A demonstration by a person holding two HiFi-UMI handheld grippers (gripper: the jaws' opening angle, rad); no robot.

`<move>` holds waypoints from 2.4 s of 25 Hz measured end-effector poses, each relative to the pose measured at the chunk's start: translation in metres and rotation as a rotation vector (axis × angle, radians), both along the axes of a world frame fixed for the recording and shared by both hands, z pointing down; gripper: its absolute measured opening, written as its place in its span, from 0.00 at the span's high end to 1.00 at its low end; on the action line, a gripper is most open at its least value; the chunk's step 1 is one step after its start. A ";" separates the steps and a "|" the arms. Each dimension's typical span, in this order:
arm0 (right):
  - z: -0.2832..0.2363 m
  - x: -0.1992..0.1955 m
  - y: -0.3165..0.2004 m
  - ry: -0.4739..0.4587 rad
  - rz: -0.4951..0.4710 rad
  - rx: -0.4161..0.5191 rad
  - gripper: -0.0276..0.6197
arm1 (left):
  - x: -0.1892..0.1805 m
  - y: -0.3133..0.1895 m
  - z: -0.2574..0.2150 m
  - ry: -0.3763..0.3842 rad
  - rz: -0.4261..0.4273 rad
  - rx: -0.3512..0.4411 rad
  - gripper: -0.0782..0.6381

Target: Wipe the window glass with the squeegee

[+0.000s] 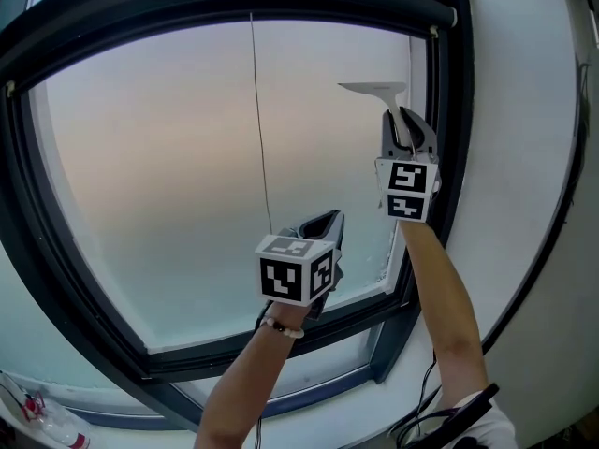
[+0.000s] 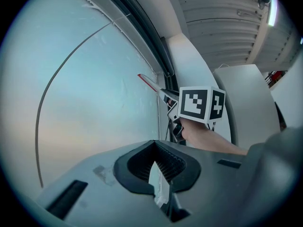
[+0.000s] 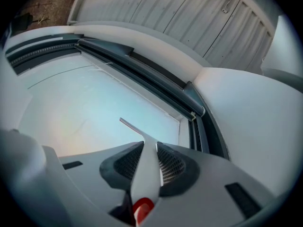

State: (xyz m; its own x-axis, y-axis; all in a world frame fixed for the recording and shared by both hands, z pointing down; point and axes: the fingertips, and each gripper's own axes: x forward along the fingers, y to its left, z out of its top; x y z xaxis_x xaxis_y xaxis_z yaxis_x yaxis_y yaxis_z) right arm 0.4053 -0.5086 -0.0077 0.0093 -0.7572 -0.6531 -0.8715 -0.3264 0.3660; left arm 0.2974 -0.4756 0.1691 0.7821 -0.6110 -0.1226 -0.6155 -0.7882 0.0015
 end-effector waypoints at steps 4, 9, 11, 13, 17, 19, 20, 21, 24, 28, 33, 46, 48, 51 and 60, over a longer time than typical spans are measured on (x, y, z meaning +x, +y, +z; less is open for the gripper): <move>0.032 0.003 0.001 -0.008 0.009 -0.022 0.83 | 0.005 0.002 0.025 0.007 0.021 -0.056 0.89; 0.070 0.003 0.002 -0.002 0.017 -0.058 0.83 | 0.005 0.004 0.050 0.006 0.027 -0.097 0.89; 0.087 0.004 0.002 0.000 0.024 -0.073 0.83 | 0.006 0.005 0.061 0.003 0.033 -0.114 0.89; 0.104 0.004 0.003 0.001 0.029 -0.090 0.83 | 0.007 0.006 0.072 0.000 0.035 -0.134 0.89; 0.140 0.005 0.004 0.004 0.037 -0.120 0.84 | 0.010 0.007 0.091 -0.006 0.038 -0.169 0.89; 0.158 0.007 0.004 0.010 0.044 -0.133 0.84 | 0.011 0.006 0.102 -0.011 0.037 -0.185 0.89; 0.167 0.007 0.003 0.013 0.047 -0.139 0.84 | 0.012 0.005 0.107 -0.014 0.034 -0.192 0.89; 0.176 0.008 0.002 0.013 0.048 -0.145 0.84 | 0.012 0.003 0.113 -0.017 0.030 -0.199 0.89; 0.206 0.010 0.001 0.014 0.053 -0.169 0.84 | 0.013 0.000 0.128 -0.018 0.026 -0.225 0.89; 0.246 0.012 -0.001 0.033 0.068 -0.204 0.84 | 0.015 0.001 0.144 -0.017 0.024 -0.254 0.89; 0.295 0.015 0.000 0.036 0.082 -0.268 0.84 | 0.014 -0.002 0.168 -0.035 -0.006 -0.289 0.89; 0.401 0.021 0.002 0.046 0.116 -0.424 0.84 | 0.010 -0.005 0.222 -0.038 -0.028 -0.397 0.89; 0.415 0.021 0.003 0.044 0.122 -0.444 0.84 | 0.008 -0.005 0.227 -0.040 -0.032 -0.406 0.89; 0.436 0.021 0.003 0.041 0.129 -0.474 0.84 | 0.007 -0.004 0.234 -0.037 -0.038 -0.419 0.89; 0.501 0.024 0.005 0.060 0.163 -0.588 0.84 | 0.004 0.002 0.255 -0.060 -0.039 -0.453 0.89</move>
State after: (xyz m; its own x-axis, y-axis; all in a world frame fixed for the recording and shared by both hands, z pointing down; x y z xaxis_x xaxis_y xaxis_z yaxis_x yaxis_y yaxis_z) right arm 0.4290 -0.5039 0.4934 0.1319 -0.9827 -0.1296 -0.7996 -0.1828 0.5720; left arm 0.3018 -0.4737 0.4244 0.7552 -0.6216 0.2081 -0.6540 -0.6928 0.3040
